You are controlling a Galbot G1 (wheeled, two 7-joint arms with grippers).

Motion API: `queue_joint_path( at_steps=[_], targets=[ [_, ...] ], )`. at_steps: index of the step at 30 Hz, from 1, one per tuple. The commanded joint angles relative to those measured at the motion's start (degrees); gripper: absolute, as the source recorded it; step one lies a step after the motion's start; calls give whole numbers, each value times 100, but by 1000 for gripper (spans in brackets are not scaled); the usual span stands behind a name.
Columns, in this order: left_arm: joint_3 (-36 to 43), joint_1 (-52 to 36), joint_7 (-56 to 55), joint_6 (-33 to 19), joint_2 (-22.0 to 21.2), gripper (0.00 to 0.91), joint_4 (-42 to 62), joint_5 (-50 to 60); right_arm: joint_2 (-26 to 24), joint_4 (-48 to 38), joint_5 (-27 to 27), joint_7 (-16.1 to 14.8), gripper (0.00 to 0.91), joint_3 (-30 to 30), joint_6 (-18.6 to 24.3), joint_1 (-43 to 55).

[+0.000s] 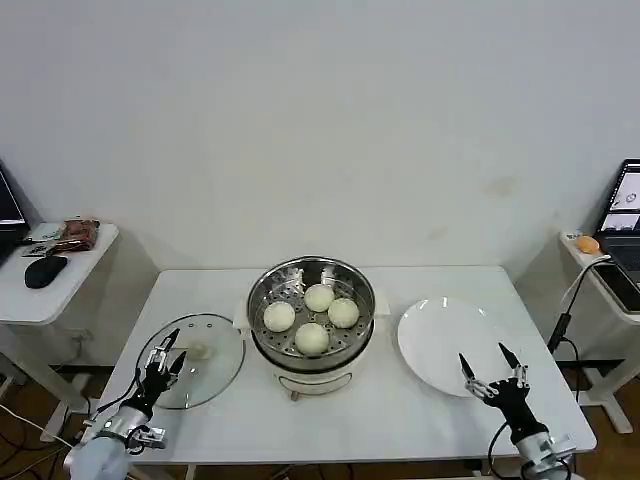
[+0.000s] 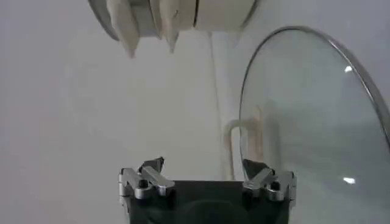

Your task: Take steamed baozi put them in steamer then cover it.

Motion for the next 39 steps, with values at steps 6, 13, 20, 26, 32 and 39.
queue_joint_path(
  at_steps=[6,13,20,26,32,39],
  targets=[
    [168,-273,10,37,-29,877,209,14,9,-50,-56,-12,907,4,59,-7],
    [199,-322,-59,48,-82,715,300,52,10,-83,-144,-5,907,-52,146,-88],
    [223,-340,-53,65,-114,605,353,64,40,-76,-206,-6,907,-81,185,-98],
    [219,-402,-148,65,-189,464,538,76,29,-44,-221,-16,907,-44,215,-138],
    [219,-459,-188,65,-267,292,657,86,29,-41,-237,-18,907,-22,256,-153],
    [220,-465,-230,53,-289,91,749,85,20,36,-210,-21,907,-3,253,-157]
  ],
)
